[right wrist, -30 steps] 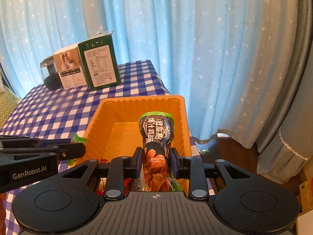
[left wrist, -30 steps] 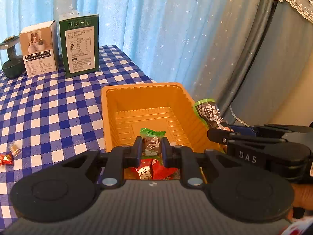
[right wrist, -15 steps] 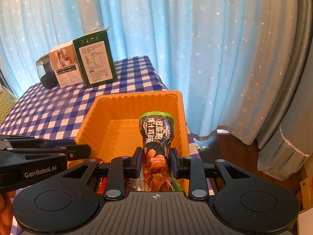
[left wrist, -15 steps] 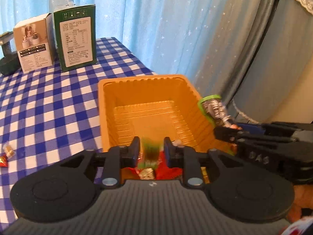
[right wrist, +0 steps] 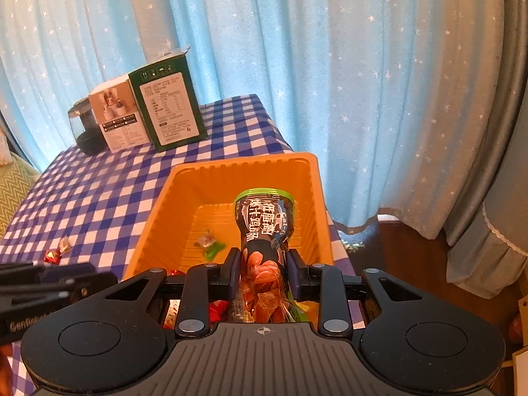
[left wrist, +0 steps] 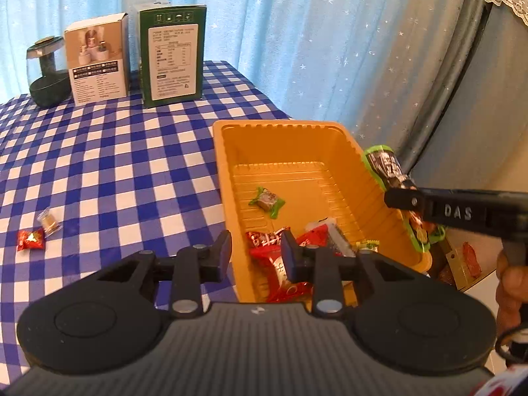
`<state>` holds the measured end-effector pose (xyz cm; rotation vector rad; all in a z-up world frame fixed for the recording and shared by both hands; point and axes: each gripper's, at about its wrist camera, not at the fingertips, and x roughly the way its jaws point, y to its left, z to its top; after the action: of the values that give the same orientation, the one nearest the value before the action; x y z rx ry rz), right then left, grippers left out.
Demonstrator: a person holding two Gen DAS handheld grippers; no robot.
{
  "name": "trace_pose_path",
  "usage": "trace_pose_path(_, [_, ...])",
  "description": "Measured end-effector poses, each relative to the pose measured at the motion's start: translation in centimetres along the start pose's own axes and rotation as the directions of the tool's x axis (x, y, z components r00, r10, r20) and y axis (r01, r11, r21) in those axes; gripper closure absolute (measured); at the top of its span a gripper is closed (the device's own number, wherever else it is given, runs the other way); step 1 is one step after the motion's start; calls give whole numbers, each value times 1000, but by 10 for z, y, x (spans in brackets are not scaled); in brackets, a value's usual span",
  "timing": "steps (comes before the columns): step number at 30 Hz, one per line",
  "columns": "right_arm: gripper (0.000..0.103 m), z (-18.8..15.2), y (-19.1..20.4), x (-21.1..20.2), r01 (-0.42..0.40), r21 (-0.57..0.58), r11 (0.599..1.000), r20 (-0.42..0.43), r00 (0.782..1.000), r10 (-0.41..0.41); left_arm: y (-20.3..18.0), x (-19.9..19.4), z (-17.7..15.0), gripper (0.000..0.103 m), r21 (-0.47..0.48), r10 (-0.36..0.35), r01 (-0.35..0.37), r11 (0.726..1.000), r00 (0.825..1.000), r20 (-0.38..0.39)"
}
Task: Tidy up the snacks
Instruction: 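Open both tools to drop the tube and candy into the orange tray, then move both open tools back toward the last red and clear candies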
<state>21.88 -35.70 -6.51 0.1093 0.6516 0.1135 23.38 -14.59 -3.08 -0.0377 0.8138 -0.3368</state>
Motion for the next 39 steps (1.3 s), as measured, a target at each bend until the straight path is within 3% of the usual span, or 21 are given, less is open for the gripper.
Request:
trace_pose_path(5, [72,2,-1,4,-57,19,998,25,998,56,5,-6,-3,68,-4,19,-19,1000,1000,0])
trace_pose_path(7, [63,3,-2,4,-62,30,998,18,998,61,7,-10,-4,56,-3,28,-28,1000,1000,5])
trace_pose_path(8, [49,3,-2,3,-58,38,998,23,998,57,7,-12,-5,54,-5,31,-31,1000,1000,5])
trace_pose_path(9, [43,2,-3,0,-50,46,998,27,998,49,9,-14,-6,53,-8,34,-34,999,999,5])
trace_pose_path(19, [42,-12,7,-37,-32,92,995,27,999,29,15,-51,-19,45,-22,60,-59,998,998,37])
trace_pose_path(26, [39,-28,37,-64,-47,53,997,34,998,45,28,-88,-33,38,-28,98,-97,995,993,63])
trace_pose_path(39, [31,-47,95,-89,-94,-30,995,29,995,95,64,-141,-62,34,-86,151,-143,986,984,94])
